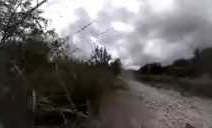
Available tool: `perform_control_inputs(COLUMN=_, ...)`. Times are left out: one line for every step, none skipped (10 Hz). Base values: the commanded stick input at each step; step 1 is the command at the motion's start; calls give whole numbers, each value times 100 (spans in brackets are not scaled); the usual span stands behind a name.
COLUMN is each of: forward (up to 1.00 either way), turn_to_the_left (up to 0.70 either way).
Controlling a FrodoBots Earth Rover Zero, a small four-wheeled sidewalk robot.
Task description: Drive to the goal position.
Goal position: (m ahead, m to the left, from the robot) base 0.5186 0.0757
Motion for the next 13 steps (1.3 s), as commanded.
perform_control_inputs(forward=59, turn_to_the_left=-12)
perform_control_inputs(forward=59, turn_to_the_left=-12)
perform_control_inputs(forward=59, turn_to_the_left=-12)
perform_control_inputs(forward=59, turn_to_the_left=-12)
perform_control_inputs(forward=59, turn_to_the_left=-12)
perform_control_inputs(forward=59, turn_to_the_left=-12)
perform_control_inputs(forward=59, turn_to_the_left=-12)
perform_control_inputs(forward=59, turn_to_the_left=-12)
perform_control_inputs(forward=59, turn_to_the_left=-12)
perform_control_inputs(forward=59, turn_to_the_left=-12)
perform_control_inputs(forward=59, turn_to_the_left=-12)
perform_control_inputs(forward=59, turn_to_the_left=-12)
perform_control_inputs(forward=59, turn_to_the_left=-12)
